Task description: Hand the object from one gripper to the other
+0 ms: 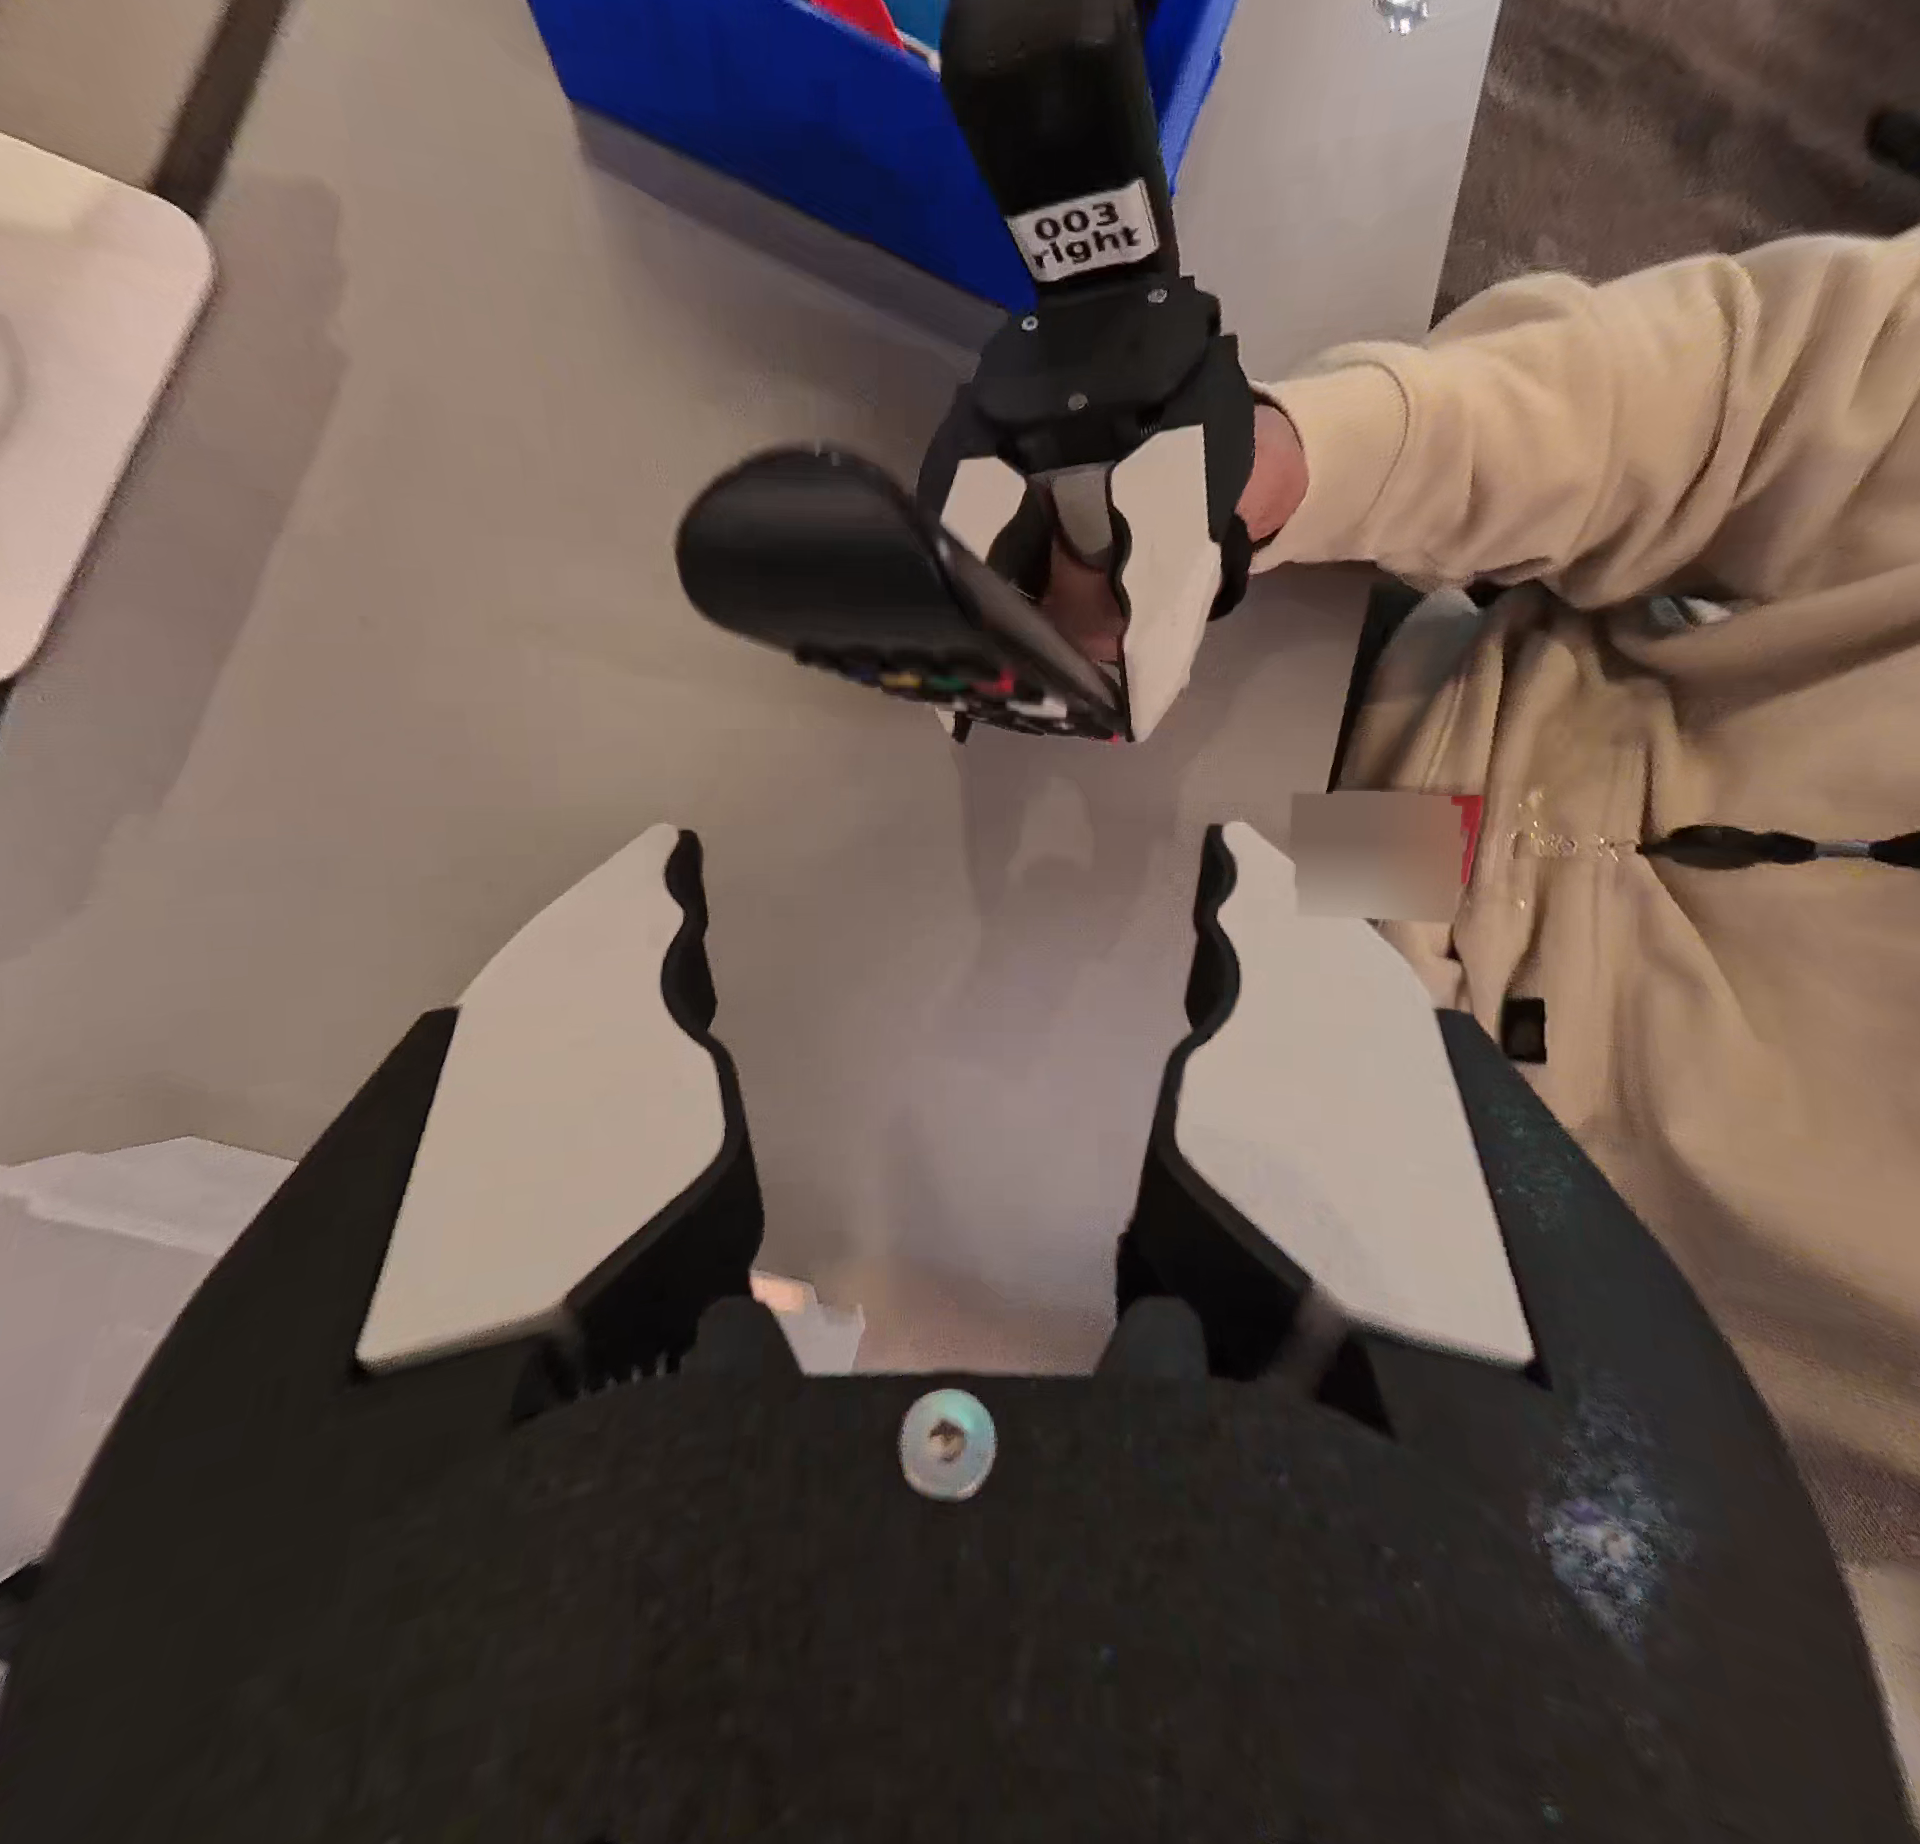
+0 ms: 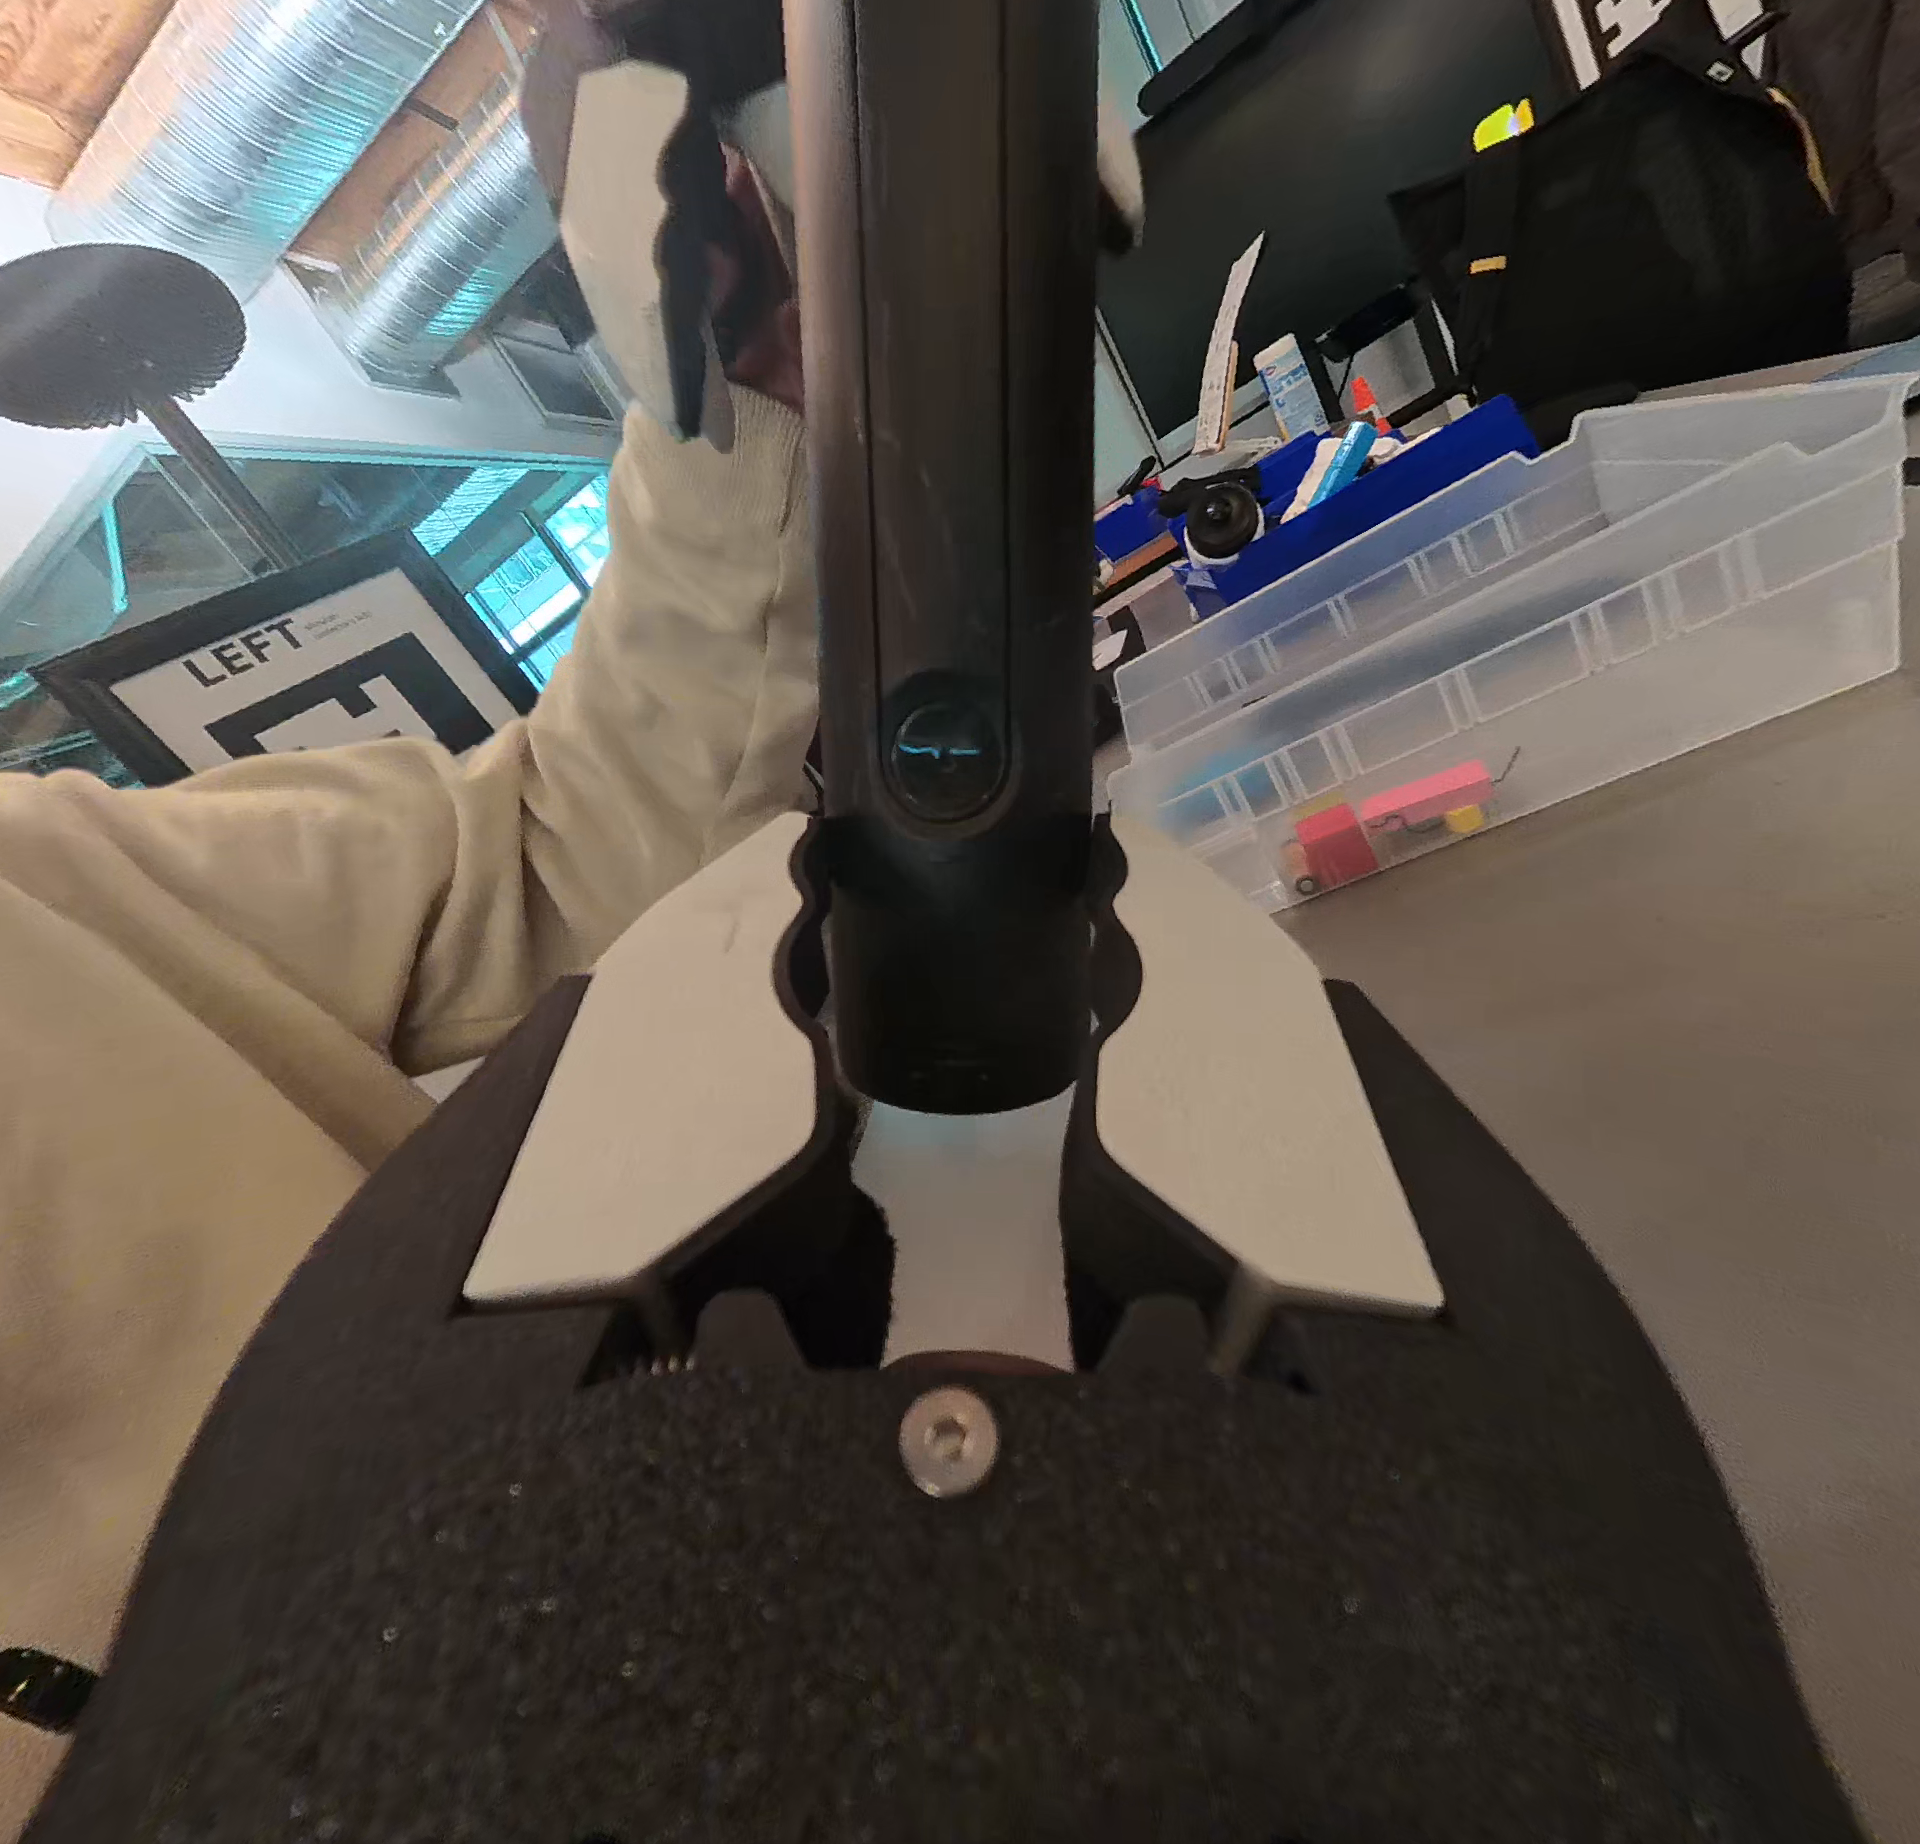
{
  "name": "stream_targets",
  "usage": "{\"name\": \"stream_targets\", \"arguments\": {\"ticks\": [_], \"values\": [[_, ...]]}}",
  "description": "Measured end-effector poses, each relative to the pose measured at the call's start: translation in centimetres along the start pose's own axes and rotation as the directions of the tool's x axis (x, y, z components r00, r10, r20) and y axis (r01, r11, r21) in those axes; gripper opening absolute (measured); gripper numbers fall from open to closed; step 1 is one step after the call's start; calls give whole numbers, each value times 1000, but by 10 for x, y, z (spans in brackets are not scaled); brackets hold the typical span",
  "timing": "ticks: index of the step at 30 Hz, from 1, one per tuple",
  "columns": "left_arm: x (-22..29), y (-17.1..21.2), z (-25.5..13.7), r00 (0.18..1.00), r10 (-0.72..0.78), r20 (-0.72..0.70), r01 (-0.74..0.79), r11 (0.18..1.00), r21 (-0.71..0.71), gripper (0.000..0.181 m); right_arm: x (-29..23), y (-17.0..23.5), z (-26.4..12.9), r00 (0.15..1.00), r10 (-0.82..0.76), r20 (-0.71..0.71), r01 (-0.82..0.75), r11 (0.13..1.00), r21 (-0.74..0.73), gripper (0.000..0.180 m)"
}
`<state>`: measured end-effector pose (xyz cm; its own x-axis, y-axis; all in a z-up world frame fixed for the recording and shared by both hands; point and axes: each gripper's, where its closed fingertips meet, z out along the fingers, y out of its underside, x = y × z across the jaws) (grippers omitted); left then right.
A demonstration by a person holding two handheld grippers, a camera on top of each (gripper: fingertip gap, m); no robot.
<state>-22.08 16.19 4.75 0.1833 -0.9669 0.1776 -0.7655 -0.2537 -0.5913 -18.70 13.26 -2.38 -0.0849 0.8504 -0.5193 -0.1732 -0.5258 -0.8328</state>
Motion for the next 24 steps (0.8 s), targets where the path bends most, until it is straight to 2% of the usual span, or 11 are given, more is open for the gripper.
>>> {"name": "stream_targets", "arguments": {"ticks": [5,10,12,13,17,22,24], "values": [[2,-11,11,995,-12,-103,1,995,-99,92,-2,7,6,1000,-6,7,6,1000,-28,48],[-4,-6,22,994,-2,-112,-23,976,-218,92,-5,12,9,1000,-1,26,2,999,-47,48],[-3,-8,24,992,7,-127,-37,972,-233,82,-6,15,10,1000,-3,31,5,998,-63,48],[-2,-8,24,990,6,-144,-42,968,-249,62,-6,15,11,1000,-5,29,7,998,-66,48],[5,2,25,981,-18,-194,-46,946,-320,53,-5,19,10,1000,-9,22,10,997,-83,48],[6,3,23,981,-18,-195,-44,950,-308,52,-5,15,6,999,5,38,-2,998,-64,47],[6,6,21,981,-27,-193,-37,947,-320,70,-3,13,4,999,12,34,-11,999,-53,48]]}}
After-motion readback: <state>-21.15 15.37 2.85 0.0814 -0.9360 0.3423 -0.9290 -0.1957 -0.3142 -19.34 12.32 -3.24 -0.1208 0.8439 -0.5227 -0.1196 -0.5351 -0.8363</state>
